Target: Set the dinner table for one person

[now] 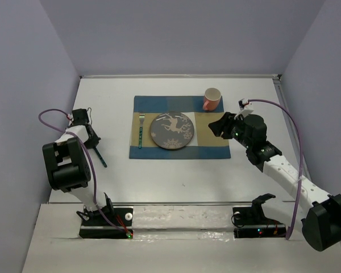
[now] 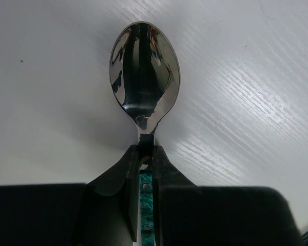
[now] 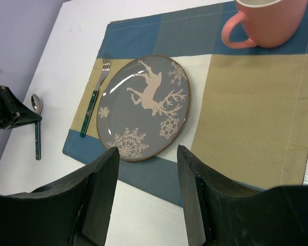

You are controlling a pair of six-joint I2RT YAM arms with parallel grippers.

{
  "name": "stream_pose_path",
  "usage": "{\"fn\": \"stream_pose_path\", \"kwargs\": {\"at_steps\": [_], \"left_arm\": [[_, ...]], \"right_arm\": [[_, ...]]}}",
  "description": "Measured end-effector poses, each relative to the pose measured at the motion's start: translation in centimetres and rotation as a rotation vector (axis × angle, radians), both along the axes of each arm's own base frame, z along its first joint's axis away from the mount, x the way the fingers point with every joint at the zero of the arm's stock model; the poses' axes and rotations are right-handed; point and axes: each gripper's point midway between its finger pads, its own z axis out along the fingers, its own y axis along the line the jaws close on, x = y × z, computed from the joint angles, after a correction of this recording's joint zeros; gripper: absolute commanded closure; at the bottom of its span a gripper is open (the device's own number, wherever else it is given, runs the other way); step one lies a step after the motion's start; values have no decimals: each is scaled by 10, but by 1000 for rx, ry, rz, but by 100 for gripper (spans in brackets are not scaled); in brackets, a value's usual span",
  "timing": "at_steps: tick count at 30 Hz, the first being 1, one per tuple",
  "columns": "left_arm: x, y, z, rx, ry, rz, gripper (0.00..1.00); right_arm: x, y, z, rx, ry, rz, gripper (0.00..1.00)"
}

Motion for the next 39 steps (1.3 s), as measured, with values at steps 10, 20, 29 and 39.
{"fn": "stream_pose_path", "kwargs": {"at_steps": [10, 20, 29, 39], "left_arm": [[10, -29, 37, 5, -94, -74, 100], [66, -291, 151, -145, -427, -571, 100], [99, -446, 115, -263, -405, -693, 100], [119, -492, 76, -313, -365, -665, 100]], "right_arm": [[2, 1, -5, -5, 12, 0, 46], [-8, -35, 34, 10, -141, -159, 47], [-4, -59, 36, -27, -170, -289, 47], [3, -59, 16, -60, -116, -298, 48]]}}
